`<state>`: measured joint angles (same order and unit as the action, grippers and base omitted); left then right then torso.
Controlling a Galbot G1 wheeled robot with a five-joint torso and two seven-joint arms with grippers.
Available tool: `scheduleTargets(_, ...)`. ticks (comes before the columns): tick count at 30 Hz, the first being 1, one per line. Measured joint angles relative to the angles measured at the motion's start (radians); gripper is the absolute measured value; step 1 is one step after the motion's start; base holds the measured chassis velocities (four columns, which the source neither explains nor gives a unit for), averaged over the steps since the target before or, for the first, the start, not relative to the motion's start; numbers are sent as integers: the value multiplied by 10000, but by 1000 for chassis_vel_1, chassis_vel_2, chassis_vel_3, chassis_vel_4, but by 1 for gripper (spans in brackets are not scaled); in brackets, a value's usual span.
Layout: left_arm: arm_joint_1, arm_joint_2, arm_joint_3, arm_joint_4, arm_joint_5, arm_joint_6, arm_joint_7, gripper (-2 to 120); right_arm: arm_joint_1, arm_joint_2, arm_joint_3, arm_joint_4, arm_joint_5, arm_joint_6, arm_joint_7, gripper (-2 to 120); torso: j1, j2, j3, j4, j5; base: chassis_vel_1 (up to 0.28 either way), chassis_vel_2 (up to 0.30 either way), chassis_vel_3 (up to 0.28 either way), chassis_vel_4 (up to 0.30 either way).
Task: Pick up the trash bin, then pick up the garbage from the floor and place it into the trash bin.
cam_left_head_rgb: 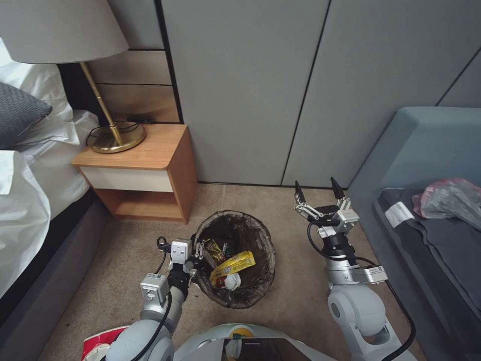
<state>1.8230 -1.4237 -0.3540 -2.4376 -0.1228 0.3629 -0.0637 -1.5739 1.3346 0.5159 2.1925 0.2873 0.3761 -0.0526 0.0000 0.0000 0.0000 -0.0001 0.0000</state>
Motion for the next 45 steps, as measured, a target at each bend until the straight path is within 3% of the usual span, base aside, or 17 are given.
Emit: scheduleTargets(45,-120,-52,-236,-124,49,5,56,7,-20,-26,29,-189,-93,7,-94,100,0,0,0,1,0,116,119,114,116)
